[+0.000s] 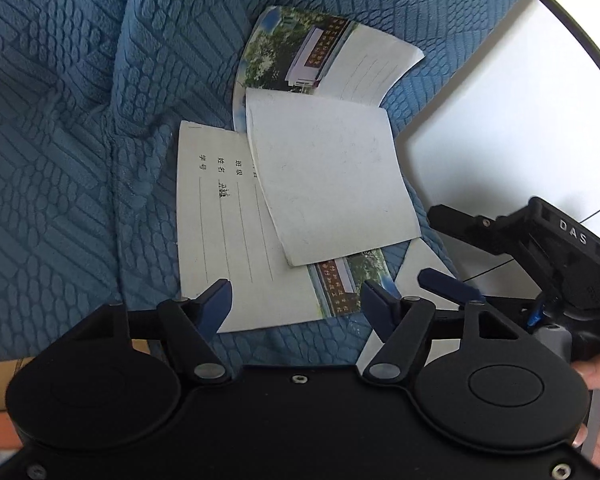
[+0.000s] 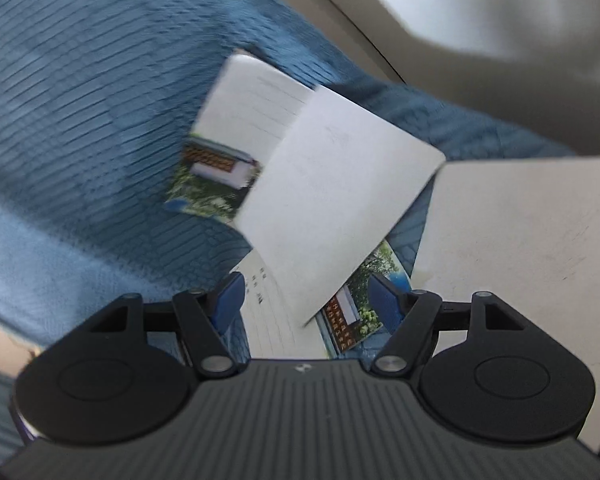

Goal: Organize objects

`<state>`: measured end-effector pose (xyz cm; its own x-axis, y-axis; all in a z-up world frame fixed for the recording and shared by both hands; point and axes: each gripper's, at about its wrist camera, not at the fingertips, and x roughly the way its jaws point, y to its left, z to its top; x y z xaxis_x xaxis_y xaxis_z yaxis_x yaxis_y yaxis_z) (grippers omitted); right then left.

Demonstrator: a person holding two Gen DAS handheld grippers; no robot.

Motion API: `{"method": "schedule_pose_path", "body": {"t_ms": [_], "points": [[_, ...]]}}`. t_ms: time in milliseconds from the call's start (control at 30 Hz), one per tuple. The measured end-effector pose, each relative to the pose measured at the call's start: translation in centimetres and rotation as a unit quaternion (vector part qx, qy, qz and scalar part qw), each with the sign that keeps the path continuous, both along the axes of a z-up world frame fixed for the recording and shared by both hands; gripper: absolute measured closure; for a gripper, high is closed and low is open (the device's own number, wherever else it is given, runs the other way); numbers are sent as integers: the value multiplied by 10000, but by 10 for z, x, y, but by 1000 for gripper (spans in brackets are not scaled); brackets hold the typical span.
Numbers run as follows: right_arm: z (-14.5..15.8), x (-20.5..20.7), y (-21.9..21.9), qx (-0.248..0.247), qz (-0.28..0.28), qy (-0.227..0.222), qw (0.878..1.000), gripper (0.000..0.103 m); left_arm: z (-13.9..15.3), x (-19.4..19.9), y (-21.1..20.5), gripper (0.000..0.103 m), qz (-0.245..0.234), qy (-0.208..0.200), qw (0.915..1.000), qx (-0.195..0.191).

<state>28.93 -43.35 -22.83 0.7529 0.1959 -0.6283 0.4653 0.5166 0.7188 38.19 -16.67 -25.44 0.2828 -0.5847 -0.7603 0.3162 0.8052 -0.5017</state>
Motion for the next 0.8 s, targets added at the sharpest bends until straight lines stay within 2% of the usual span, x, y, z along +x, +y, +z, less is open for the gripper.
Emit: {"method": "schedule_pose_path", "body": {"t_ms": [67,167,300,400,667,800], "points": [[-4,10,-2,47,-34,95,9999,32,-4,7,-3,38,3,75,10000,-27],[-8,22,-6,-134,-256,268,9992,33,-6,14,-6,38,23,178,9998,-20],[-23,33,-15,223,-524,532,9970,35,-4,20,-4,38,62,280,9994,-193],[-31,38,-18,221,-778,804,9935,36,-6,23,-2,38,104,352,9992,-176],[-34,45,-19,288,-1099,652,9914,35,-9,25,6,37,180,611,9974,-327],[-40,43,-25,631,-1287,466,9886,34,-12,27,11,37,258,806,9950,-526]]}}
